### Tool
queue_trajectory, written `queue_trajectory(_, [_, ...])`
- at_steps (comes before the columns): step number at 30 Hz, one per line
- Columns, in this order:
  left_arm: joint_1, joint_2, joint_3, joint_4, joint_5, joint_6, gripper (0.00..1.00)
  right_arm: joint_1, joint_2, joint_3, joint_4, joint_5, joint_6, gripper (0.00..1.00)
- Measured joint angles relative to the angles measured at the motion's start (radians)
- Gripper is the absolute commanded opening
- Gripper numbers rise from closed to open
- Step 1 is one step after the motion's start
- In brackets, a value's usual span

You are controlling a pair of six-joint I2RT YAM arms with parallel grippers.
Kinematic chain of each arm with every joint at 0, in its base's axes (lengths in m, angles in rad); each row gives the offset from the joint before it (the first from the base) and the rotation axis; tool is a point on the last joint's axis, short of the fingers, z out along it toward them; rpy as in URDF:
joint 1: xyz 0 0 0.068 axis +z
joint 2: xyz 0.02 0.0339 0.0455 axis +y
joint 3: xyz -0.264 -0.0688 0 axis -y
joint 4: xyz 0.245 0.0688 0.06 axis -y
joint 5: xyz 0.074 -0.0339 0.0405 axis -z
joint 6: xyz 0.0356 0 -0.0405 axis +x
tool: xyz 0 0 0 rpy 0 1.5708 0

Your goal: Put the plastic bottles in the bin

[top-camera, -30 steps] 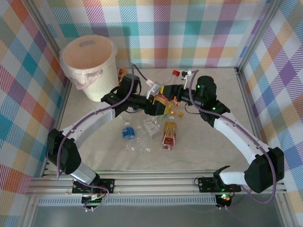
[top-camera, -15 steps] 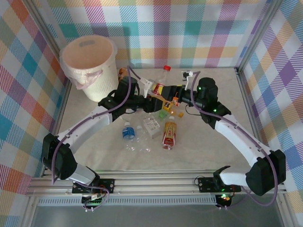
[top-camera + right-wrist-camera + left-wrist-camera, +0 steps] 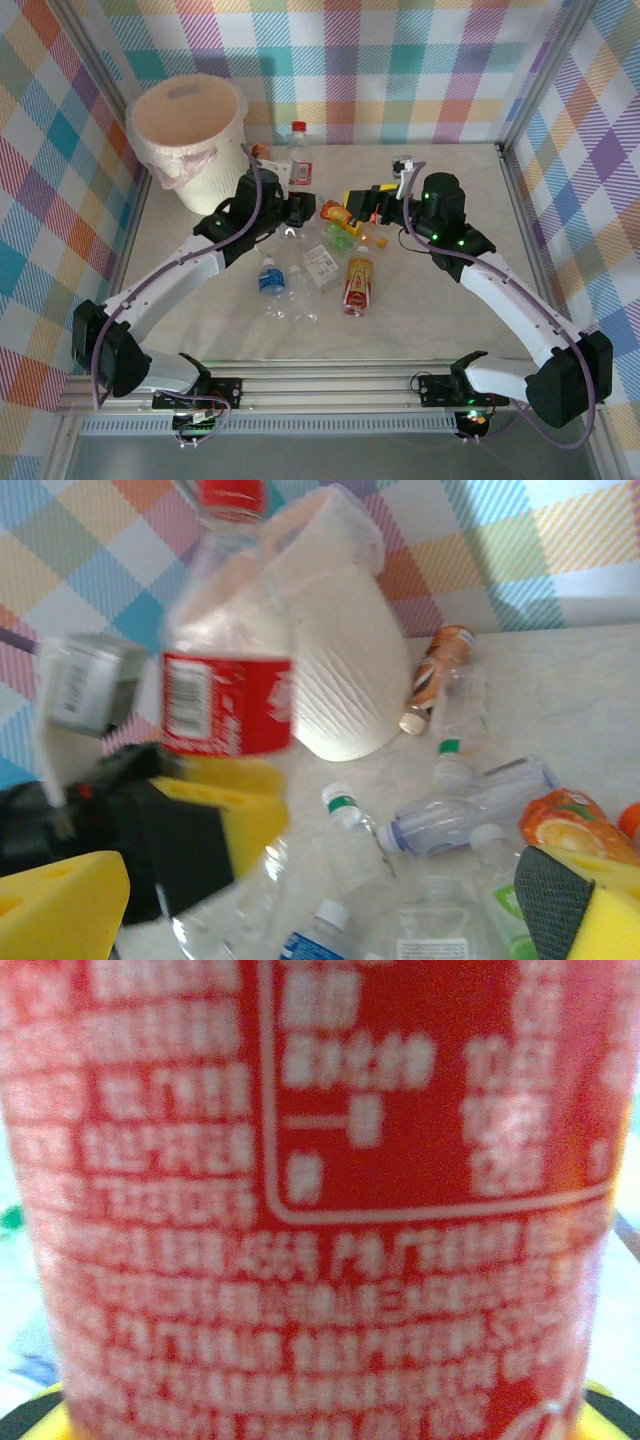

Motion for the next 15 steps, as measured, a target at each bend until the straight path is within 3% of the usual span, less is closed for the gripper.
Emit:
queue_trajectory(7, [0.051, -0.080, 0.031, -0.070, -0.229, 0.018, 0.45, 0.000, 0.000, 0.000, -0.067, 0.079, -0.027, 1.00])
queue_trajectory(15, [0.103, -0.103, 0.191, -0.088, -0.377, 0.157, 0.45, 0.000, 0.021, -0.002, -0.085, 0.147, -0.021, 1.00])
